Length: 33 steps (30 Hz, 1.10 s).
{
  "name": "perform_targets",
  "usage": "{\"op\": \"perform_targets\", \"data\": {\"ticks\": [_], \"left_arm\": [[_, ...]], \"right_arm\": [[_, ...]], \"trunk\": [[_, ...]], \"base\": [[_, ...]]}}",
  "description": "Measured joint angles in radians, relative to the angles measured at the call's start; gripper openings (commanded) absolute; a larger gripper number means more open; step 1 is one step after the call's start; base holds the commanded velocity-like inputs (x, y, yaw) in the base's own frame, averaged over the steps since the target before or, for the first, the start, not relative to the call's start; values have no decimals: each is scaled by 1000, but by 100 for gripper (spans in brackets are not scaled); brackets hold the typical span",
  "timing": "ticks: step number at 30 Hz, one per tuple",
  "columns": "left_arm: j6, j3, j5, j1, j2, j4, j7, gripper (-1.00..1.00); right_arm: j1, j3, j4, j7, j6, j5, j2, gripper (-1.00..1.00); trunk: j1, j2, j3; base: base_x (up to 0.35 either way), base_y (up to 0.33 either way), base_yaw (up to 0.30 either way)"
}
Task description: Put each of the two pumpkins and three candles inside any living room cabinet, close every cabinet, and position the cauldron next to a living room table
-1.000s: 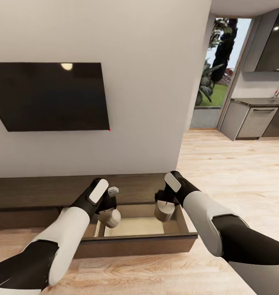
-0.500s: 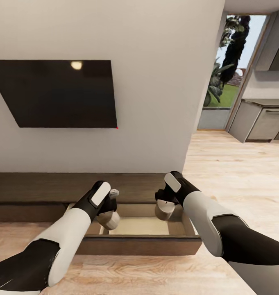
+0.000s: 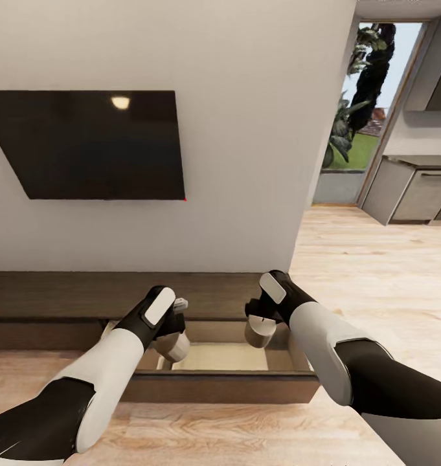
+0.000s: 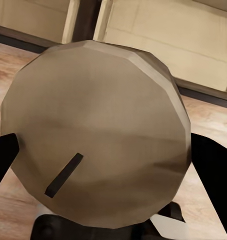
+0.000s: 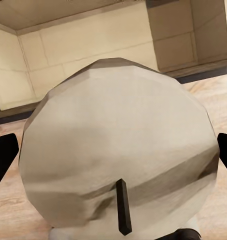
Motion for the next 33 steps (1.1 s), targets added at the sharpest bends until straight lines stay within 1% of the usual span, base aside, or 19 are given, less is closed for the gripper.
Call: {"op": "perform_targets", "data": {"ticks": [6,33], "left_arm": [[-1,0,0,0,0,0,0,-100],[1,0,1,0,0,0,-2,-100]], "right_arm": [[-1,0,0,1,0,2,0,-100],[-1,1,0,1,0,1,0,-100]], "trunk": [[23,-42,-18],[127,-231,-102]], "base": [[0,0,-42],[0,0,-1]]}}
